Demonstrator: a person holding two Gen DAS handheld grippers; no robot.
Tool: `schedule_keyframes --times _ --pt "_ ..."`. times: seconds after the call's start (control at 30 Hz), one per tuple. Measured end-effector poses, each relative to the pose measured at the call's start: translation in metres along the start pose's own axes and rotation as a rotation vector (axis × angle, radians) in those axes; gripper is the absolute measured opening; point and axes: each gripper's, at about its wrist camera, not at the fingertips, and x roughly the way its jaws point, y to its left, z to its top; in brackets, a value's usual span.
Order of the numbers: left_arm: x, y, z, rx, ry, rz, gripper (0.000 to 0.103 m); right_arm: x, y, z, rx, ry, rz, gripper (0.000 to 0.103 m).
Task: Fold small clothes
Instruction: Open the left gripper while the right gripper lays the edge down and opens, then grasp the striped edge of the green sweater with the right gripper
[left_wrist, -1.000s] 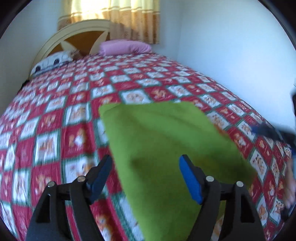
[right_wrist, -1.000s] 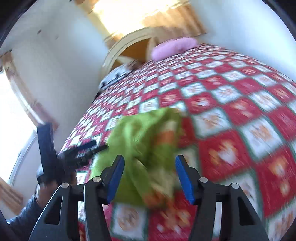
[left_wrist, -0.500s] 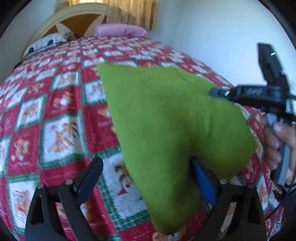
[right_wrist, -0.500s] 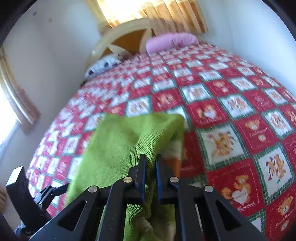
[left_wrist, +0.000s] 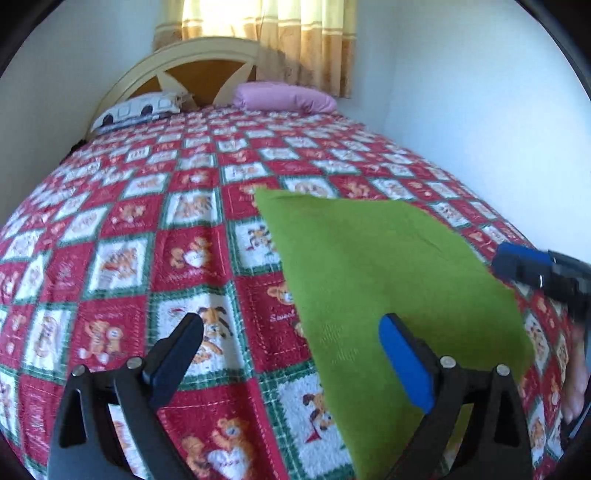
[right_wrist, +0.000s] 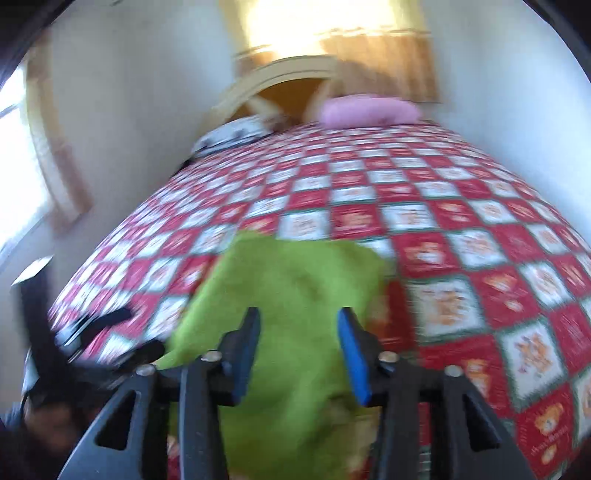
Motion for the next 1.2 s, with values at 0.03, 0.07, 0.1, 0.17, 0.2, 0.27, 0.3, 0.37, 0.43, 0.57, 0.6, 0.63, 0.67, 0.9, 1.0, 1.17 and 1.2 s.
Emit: schedule_keyframes --times 0.03,0.07,0.1,0.17,0.2,0.27,0.3,0.37,0.43,0.57,0.6,0.63,0.67,0.9,1.0,1.17,1.2 --pt "0.006 0.000 -0.002 0.004 0.019 0.003 0.099 0.007 0.005 -0.004 -0.025 0.019 -0.007 0.047" --pt "0.009 0.000 -0.004 -0.001 0.026 0.010 0.100 0.016 0.002 -0.008 -0.031 0.052 -0.047 0.047" --pt "0.010 0.001 -0.007 -0.013 0.027 0.006 0.101 0.023 -0.006 -0.013 -0.009 0.079 -0.074 0.047" --pt "0.013 0.001 -0.012 -0.022 0.043 -0.003 0.102 0.038 -0.032 -0.026 0.078 0.143 -0.094 0.046" --pt "0.015 0.000 -0.015 -0.020 0.052 -0.009 0.103 0.042 -0.040 -0.032 0.095 0.166 -0.113 0.046" --pt "0.019 0.000 -0.019 -0.024 0.051 -0.010 0.103 0.047 -0.061 -0.044 0.163 0.181 -0.062 0.054" --pt "0.019 0.002 -0.020 -0.036 0.048 -0.021 0.103 0.047 -0.069 -0.048 0.209 0.174 -0.020 0.054" --pt "0.018 0.002 -0.020 -0.044 0.048 -0.028 0.103 0.044 -0.070 -0.050 0.231 0.167 0.005 0.054" --pt "0.015 0.004 -0.020 -0.054 0.040 -0.031 0.103 0.040 -0.064 -0.046 0.199 0.161 -0.013 0.054" --pt "0.003 0.005 -0.014 -0.066 0.000 -0.038 0.103 0.030 -0.076 -0.029 0.250 0.107 0.029 0.055" --pt "-0.001 0.003 -0.012 -0.056 -0.011 -0.045 0.103 0.028 -0.082 -0.024 0.269 0.086 0.030 0.057" --pt "-0.003 -0.001 -0.011 -0.041 -0.020 -0.046 0.103 0.027 -0.086 -0.018 0.286 0.071 0.030 0.057" --pt "-0.002 -0.005 -0.011 -0.024 -0.017 -0.047 0.103 0.030 -0.090 -0.013 0.298 0.064 0.032 0.057" --pt "0.012 -0.009 -0.013 -0.031 0.010 -0.060 0.103 0.064 -0.105 0.003 0.316 0.124 0.066 0.060" --pt "0.015 -0.011 -0.014 -0.015 0.009 -0.057 0.103 0.075 -0.111 0.001 0.332 0.129 0.074 0.061" --pt "0.021 -0.012 -0.015 -0.018 0.026 -0.075 0.103 0.090 -0.124 -0.003 0.379 0.136 0.101 0.061" --pt "0.022 -0.012 -0.016 -0.017 0.030 -0.078 0.103 0.091 -0.125 -0.003 0.377 0.134 0.102 0.061"
